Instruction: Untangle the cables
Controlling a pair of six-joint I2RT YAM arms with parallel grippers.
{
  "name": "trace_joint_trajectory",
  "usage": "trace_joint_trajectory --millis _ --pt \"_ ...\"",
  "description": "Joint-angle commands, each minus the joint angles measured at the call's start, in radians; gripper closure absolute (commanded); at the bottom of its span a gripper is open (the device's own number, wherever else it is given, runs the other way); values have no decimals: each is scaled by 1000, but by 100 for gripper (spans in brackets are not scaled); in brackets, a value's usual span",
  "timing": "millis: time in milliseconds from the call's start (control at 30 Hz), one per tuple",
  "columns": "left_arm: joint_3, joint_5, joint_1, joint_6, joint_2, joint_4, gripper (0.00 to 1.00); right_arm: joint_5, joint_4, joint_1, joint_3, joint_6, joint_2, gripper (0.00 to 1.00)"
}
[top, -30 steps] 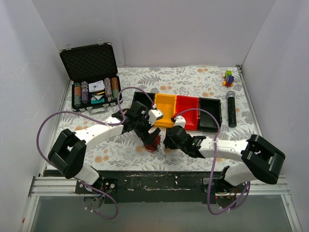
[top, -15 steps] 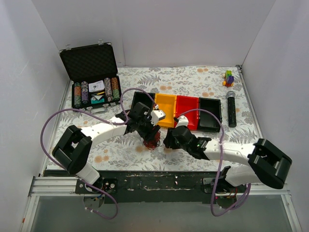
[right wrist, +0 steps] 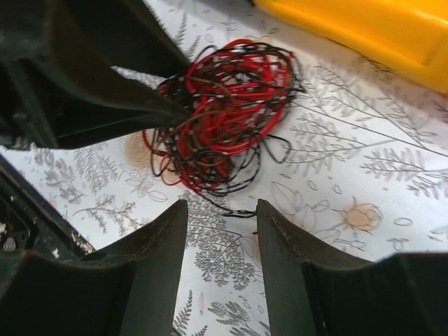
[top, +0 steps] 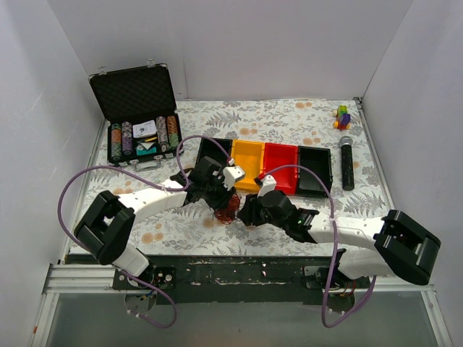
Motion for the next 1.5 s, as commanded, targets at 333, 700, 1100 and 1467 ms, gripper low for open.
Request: trace_joint_trajectory --millis 333,700,1100,1467 --pt "-27 -31 1 1 -39 -65 72 171 11 17 50 -50 76 48" --pt "-32 -30 1 36 -41 -74 72 229 68 16 135 -112 205 51" --pt "-24 -36 -5 69 -47 -88 72 284 134 16 150 -130 275 80" --pt "-10 -39 -27 56 -41 -101 72 329 189 31 155 -73 328 71"
